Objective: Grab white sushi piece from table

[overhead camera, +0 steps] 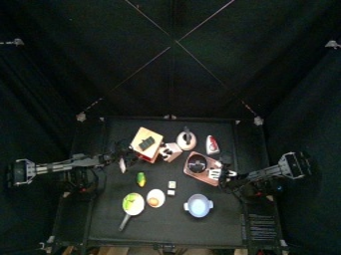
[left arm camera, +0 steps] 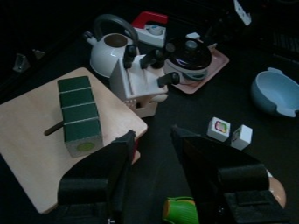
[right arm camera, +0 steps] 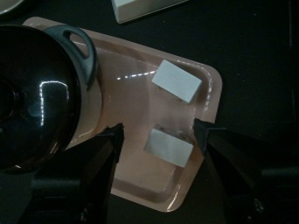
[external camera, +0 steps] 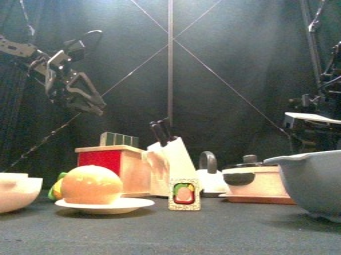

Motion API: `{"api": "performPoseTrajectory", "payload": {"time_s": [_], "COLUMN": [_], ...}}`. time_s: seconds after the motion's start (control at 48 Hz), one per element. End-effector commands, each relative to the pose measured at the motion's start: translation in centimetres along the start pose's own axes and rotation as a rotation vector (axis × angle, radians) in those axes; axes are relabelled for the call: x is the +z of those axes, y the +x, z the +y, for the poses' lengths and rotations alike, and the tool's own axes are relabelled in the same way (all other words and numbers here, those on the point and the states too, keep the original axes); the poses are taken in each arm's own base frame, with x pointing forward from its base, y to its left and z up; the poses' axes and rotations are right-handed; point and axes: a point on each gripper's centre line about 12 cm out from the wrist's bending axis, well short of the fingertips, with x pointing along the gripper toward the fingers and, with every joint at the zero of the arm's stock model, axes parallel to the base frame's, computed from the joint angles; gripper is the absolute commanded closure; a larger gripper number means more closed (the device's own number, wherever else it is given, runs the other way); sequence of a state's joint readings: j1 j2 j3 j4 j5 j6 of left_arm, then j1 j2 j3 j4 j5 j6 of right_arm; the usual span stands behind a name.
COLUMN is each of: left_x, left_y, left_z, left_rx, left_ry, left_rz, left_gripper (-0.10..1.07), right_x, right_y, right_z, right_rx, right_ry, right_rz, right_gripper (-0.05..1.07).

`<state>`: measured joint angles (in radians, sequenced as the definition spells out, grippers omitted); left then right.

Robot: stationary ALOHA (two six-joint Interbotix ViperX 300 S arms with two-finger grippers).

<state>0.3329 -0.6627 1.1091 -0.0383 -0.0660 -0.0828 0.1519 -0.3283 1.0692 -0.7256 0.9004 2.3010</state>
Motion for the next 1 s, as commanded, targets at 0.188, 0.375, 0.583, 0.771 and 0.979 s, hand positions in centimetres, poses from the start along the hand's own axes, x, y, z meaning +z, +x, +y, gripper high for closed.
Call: {"api": "performPoseTrajectory", "payload": {"time_s": [0.188,0.375,0.583,0.771,0.979], "left_x": [0.6,0.6,0.6,0.6,0.5], "left_y": [0.0,0.0,0.0,0.0,0.0], "left_z": [0.0,0.0,0.0,0.0,-0.1], "left_rx": [0.002,0.0,0.002,0.002,-0.001], "left_ry": [-0.01,-0.01,-0.01,-0.009,-0.009], "left_rz": [-0.016,-0.015,-0.016,-0.017,-0.015], "left_gripper": [0.19,0.19,0.19,0.19,0.19], "right_x": [0.4,0.3,0.2,-1.1,-3.4], "right_y": [-1.9,-4.9,-6.9,-7.8,-7.2], "right_z": [3.1,6.8,10.6,14.5,18.4], "right_rx": [0.099,0.256,0.354,0.384,0.387], "right_ry": [0.02,-0.03,-0.078,-0.159,-0.276], "right_rz": [0.007,-0.019,-0.073,-0.08,-0.031], "right_gripper": [0.07,0.07,0.07,0.07,0.07]}}
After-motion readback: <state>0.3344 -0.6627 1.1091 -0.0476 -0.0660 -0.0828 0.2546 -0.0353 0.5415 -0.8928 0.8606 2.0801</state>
